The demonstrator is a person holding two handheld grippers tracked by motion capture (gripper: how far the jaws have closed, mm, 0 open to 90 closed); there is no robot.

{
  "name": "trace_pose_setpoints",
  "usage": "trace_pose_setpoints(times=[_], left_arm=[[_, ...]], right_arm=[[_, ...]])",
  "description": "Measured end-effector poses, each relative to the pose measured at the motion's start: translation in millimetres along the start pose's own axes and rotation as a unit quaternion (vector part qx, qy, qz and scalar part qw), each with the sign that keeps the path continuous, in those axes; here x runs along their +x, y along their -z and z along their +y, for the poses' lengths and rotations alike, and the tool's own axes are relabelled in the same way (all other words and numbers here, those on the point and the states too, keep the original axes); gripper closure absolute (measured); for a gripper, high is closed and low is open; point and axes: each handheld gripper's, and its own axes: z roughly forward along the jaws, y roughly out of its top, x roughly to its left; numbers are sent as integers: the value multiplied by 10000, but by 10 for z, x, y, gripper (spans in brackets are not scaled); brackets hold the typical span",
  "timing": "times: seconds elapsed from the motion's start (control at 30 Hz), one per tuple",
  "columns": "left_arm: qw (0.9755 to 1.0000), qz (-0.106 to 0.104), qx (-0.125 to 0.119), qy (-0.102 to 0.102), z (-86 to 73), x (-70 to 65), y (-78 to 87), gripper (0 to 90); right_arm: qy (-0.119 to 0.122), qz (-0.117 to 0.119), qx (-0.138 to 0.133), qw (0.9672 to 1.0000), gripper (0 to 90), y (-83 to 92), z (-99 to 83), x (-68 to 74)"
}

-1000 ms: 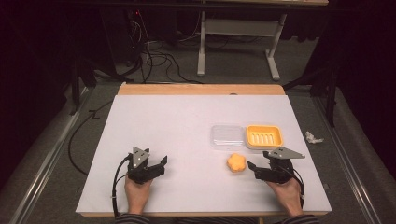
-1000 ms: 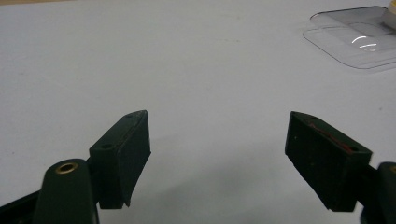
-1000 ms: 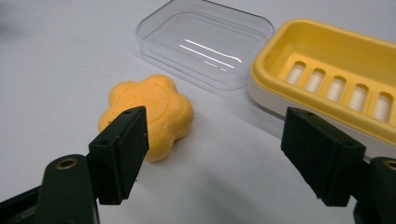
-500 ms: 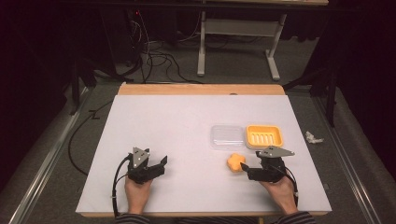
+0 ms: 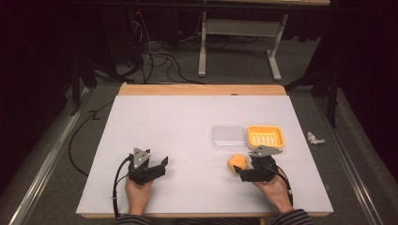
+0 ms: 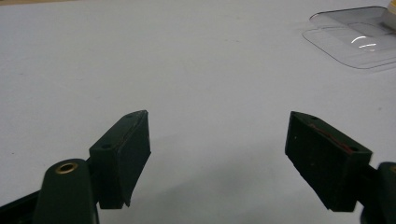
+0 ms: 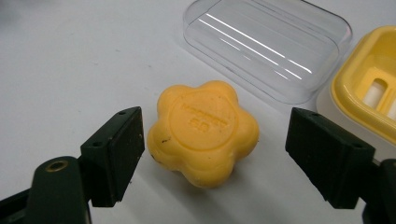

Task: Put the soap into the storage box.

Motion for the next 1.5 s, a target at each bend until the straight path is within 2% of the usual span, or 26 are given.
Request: trace_pose_setpoints(times=[0.3, 0.4, 0.63, 0.8, 0.9, 1.17, 1.3, 1.33, 1.5], left_arm=[[10000, 0, -4, -10, -1, 0, 1, 228], [10000, 0, -6, -11, -1, 0, 1, 227], [10000, -4, -7, -4, 1, 1, 3, 227], [10000, -1, -29, 24, 4, 3, 3, 226], [10000, 2, -24, 20, 6, 7, 5, 225], [10000, 1, -25, 22, 6, 6, 5, 226], [10000, -1, -28, 24, 6, 6, 5, 226], [10000, -2, -30, 24, 6, 6, 5, 226], [10000, -5, -40, 32, 6, 4, 6, 226]], right_arm=[[22, -66, 146, 9999, 195, -102, 72, 65], [77, -171, 336, 9993, 195, -183, 116, 94], [6, -233, 560, 9982, 200, -295, 143, 85], [-18, -195, 757, 9969, 210, -355, 132, 79], [36, -125, 867, 9961, 252, -372, 114, 83], [-22, -147, 832, 9964, 260, -367, 91, 88], [58, -153, 812, 9966, 263, -363, 89, 102], [160, -176, 761, 9968, 264, -358, 82, 108], [222, -168, 701, 9972, 265, -340, 64, 113]])
